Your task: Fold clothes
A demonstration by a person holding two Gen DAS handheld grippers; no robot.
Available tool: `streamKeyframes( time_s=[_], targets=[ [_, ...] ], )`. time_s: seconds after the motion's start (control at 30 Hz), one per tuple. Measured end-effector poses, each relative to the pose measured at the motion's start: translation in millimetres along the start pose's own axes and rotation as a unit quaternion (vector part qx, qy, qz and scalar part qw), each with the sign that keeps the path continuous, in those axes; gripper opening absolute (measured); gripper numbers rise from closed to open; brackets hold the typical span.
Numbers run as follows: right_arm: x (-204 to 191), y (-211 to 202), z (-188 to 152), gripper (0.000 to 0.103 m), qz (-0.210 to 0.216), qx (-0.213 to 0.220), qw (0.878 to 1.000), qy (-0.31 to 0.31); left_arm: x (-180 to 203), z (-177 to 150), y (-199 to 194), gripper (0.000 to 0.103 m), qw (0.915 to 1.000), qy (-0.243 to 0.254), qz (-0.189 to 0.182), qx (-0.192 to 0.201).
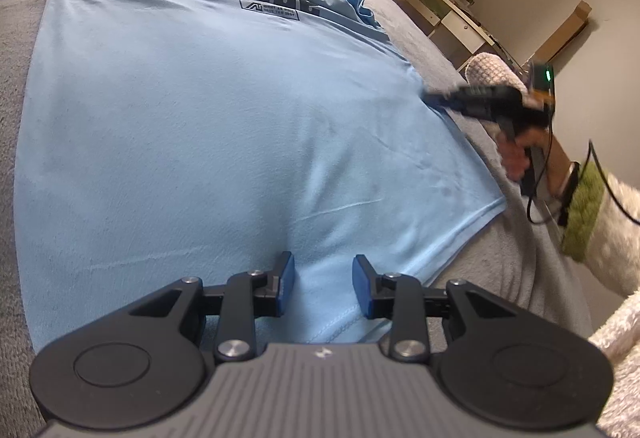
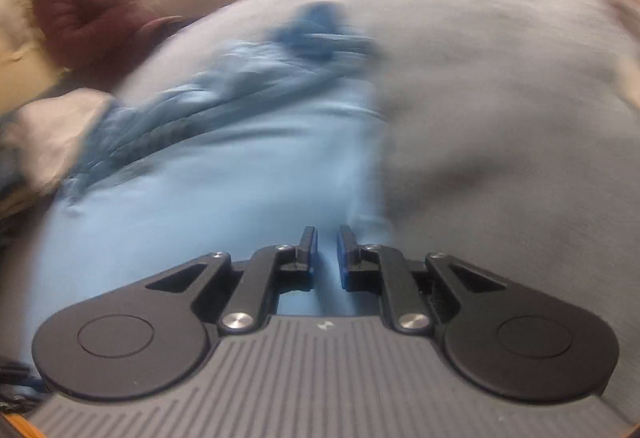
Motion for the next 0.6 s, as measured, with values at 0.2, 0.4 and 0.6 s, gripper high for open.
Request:
streamKeyframes(
  time_s=[0.2, 0.4, 0.6],
  targets=[
    [21.1, -61.1, -1.4, 0.011, -0.033, 0.058, 0.996, 0.055, 0.2, -0.1, -0.2, 0.033, 1.0000, -0.002, 0.003, -0.001],
    [-35.4, -79.4, -53.3, 0.012, 0.056, -0.004, 0.998, -0.010, 1.0, -0.3, -0.2, 0.033, 0.9999, -0.004, 0.010, -0.001],
    [27.3, -119.2, -81.2, 0.011, -0.028, 0.008, 0.997, 0.067, 2.8, -1.9, -2.6, 0.033, 0.9998, 0.004, 0.018, -0.003]
  ],
)
Point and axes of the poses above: each gripper's, at about its wrist camera, not at the fingertips, and y roughly the way its jaws point, x to its right, z to its top, the point moved 7 cm from there along y, roughly the way its jaws point, and after that the axes turned 10 degrees about x, right-handed, at the moved point
